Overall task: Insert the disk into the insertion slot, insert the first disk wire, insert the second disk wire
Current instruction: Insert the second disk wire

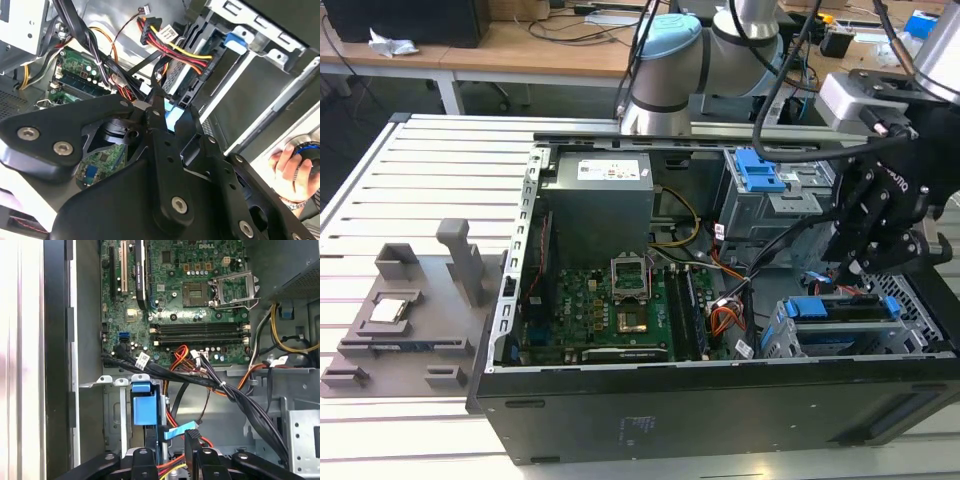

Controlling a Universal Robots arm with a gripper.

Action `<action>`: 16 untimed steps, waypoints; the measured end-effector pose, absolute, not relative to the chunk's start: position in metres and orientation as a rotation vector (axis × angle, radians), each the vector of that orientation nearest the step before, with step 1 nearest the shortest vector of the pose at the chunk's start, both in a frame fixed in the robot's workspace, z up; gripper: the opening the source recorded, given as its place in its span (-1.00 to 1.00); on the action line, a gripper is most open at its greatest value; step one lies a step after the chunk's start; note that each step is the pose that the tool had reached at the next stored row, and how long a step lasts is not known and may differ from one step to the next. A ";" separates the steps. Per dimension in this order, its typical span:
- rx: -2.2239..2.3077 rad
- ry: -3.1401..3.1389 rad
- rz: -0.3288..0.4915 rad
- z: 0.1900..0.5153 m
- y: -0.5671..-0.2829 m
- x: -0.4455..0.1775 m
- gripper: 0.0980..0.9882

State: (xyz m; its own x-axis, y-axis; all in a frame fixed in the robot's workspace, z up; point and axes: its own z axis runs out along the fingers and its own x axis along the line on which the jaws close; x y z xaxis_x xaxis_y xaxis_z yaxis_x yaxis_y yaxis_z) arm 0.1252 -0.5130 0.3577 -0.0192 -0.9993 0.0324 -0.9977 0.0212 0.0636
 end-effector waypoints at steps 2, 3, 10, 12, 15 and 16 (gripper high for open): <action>2.170 -2.176 -0.033 0.354 -0.513 0.123 -0.41; 2.176 -2.169 -0.032 0.353 -0.513 0.123 -0.41; 2.196 -2.097 0.023 0.344 -0.507 0.120 -0.41; 2.190 -2.092 0.035 0.343 -0.507 0.120 -0.41; 2.188 -2.089 0.040 0.343 -0.507 0.120 -0.41; 2.188 -2.089 0.040 0.343 -0.507 0.120 -0.41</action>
